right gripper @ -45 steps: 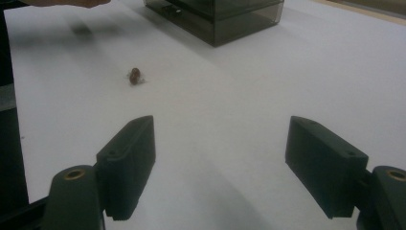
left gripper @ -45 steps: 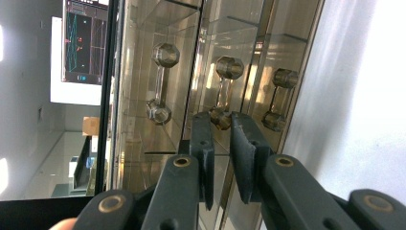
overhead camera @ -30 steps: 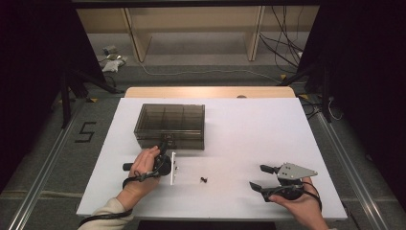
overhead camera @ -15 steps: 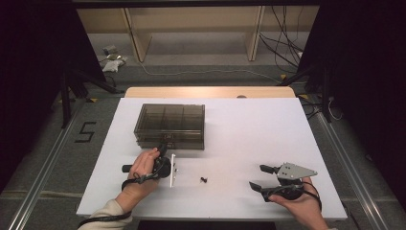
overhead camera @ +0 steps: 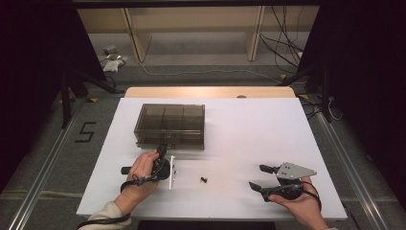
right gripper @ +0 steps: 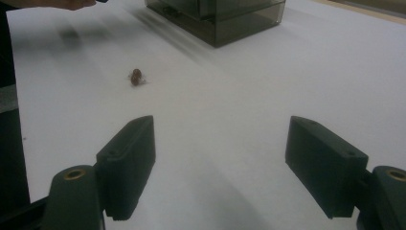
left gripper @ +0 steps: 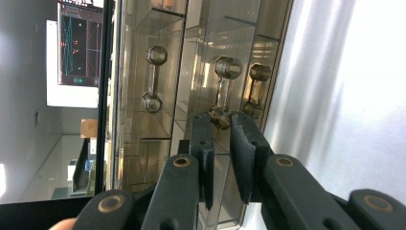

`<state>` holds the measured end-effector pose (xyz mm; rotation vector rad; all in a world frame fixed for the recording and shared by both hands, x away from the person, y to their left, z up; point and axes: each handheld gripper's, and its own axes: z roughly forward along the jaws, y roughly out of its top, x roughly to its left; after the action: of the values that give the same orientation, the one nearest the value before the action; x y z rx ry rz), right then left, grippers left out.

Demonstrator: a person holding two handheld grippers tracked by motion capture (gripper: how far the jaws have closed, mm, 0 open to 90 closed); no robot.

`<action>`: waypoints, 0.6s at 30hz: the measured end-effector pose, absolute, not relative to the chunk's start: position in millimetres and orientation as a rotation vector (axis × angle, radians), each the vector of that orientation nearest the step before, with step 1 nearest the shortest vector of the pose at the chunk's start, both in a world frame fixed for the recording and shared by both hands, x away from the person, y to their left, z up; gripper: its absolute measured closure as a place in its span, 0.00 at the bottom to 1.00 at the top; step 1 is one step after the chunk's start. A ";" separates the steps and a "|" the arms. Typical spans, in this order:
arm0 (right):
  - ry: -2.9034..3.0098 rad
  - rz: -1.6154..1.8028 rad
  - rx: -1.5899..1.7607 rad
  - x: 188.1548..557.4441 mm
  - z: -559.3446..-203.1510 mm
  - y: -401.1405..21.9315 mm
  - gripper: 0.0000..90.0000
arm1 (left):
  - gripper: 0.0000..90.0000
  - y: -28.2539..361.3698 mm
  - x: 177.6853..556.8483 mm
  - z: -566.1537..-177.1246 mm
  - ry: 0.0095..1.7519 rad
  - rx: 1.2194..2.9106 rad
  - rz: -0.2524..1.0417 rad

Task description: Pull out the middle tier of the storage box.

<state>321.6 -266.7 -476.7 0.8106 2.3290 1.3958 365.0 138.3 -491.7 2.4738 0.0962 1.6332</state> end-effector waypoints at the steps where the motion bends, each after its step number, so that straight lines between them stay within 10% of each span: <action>1: 2.329 1.396 0.811 321.6 -476.7 -266.7 0.30 | 0.88 138.3 365.0 -491.7 0.096 2.474 1.633; 18: 2.332 1.390 0.809 321.6 -476.8 -267.2 0.29 | 0.81 145.3 366.1 -487.7 0.182 2.453 1.518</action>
<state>321.6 -267.2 -476.8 0.8093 2.3317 1.3897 366.1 145.3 -487.7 2.4531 0.1819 1.5180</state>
